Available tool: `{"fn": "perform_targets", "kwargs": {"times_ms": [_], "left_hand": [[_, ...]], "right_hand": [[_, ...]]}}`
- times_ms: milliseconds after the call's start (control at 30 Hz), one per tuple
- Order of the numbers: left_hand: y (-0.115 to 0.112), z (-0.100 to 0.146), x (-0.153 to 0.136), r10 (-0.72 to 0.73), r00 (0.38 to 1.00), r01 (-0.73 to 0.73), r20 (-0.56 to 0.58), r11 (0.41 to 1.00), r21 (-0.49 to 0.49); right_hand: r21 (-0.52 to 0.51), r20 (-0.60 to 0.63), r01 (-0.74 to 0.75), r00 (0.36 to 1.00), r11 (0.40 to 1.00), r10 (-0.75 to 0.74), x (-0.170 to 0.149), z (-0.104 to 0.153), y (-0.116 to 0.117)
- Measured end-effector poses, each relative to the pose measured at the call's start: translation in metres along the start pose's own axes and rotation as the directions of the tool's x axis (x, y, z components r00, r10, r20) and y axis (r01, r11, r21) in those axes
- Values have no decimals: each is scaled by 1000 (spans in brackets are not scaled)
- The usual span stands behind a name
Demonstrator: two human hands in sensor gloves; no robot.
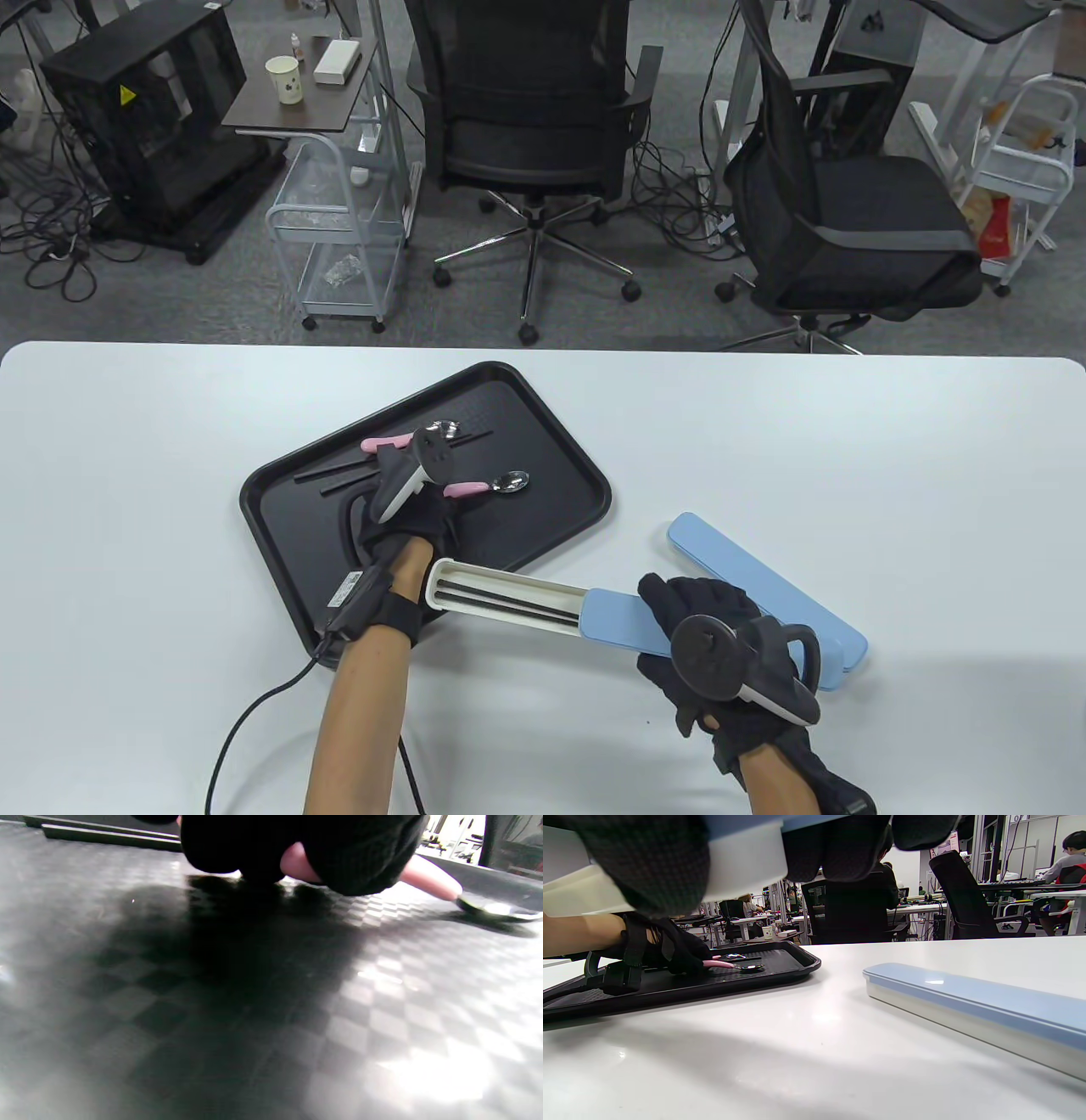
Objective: Slide to open lunch boxes and place utensils
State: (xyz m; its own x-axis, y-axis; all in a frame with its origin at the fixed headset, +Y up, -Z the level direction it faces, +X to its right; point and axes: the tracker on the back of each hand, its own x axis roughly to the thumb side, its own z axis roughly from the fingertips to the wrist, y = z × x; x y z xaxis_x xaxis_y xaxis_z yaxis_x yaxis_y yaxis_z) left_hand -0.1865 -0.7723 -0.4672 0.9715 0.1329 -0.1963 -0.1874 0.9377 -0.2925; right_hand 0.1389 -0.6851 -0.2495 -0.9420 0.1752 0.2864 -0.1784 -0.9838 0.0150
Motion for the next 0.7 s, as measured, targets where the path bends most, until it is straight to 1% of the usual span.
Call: {"fn": "perform_targets", "kwargs": {"times_ms": [100, 167, 300, 533, 700], "left_hand": [[5, 5, 1, 22, 999, -23, 33, 999, 24], [11, 11, 0, 63, 996, -66, 66, 997, 49], [26, 24, -7, 117, 986, -128, 119, 988, 84], [58, 53, -30, 181, 962, -211, 205, 968, 133], [70, 80, -41, 178, 941, -235, 286, 956, 176]], "right_hand": [[3, 2, -3, 1000, 1000, 3, 1, 0, 0], [5, 2, -3, 1000, 1000, 3, 1, 0, 1], [17, 8, -9, 1000, 1000, 9, 3, -1, 3], [47, 14, -22, 1000, 999, 21, 6, -4, 9], [56, 7, -23, 1000, 998, 23, 5, -5, 10]]}}
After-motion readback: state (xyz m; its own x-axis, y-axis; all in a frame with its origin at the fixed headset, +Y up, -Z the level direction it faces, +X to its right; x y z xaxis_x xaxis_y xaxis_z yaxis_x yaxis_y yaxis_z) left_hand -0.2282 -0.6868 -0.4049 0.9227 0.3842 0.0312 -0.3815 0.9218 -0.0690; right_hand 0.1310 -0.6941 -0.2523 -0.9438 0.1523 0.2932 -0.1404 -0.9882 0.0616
